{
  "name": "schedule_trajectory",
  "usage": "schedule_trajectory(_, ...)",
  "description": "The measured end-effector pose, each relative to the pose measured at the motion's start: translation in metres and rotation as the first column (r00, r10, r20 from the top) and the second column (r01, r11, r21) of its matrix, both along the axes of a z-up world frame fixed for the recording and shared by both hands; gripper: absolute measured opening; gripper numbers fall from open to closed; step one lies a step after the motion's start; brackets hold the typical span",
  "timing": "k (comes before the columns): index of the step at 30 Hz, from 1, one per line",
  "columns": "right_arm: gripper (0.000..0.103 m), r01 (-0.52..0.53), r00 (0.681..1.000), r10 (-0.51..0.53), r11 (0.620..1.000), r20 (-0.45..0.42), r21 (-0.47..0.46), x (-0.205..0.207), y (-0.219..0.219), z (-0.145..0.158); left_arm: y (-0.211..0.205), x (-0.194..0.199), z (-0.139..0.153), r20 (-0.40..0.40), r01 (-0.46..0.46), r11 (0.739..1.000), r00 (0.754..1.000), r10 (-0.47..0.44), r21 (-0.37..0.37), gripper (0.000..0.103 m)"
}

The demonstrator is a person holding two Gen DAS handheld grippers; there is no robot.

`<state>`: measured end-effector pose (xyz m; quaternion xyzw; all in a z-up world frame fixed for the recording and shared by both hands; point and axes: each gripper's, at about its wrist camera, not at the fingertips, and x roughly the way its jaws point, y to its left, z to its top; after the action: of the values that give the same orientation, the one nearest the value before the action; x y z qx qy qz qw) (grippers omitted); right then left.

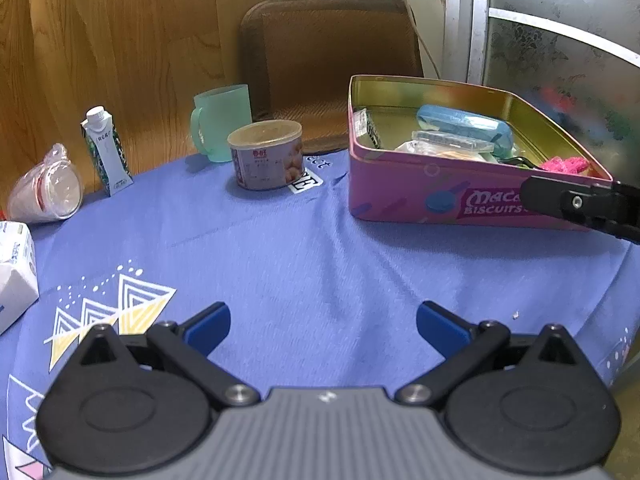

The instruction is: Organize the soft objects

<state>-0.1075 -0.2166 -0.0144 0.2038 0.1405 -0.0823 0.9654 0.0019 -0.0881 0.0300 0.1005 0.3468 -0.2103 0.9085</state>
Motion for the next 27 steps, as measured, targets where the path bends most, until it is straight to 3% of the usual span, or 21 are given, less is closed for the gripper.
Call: schedule_trajectory(27, 0.082, -0.003, 1.000, 0.003, 1.000, -0.016, 0.026, 0.0022, -0.0051, -0.0054, -0.0039, 0.0044, -0.0086, -0.041, 0.002, 1.000, 0.999, 0.000, 0.029, 0.103)
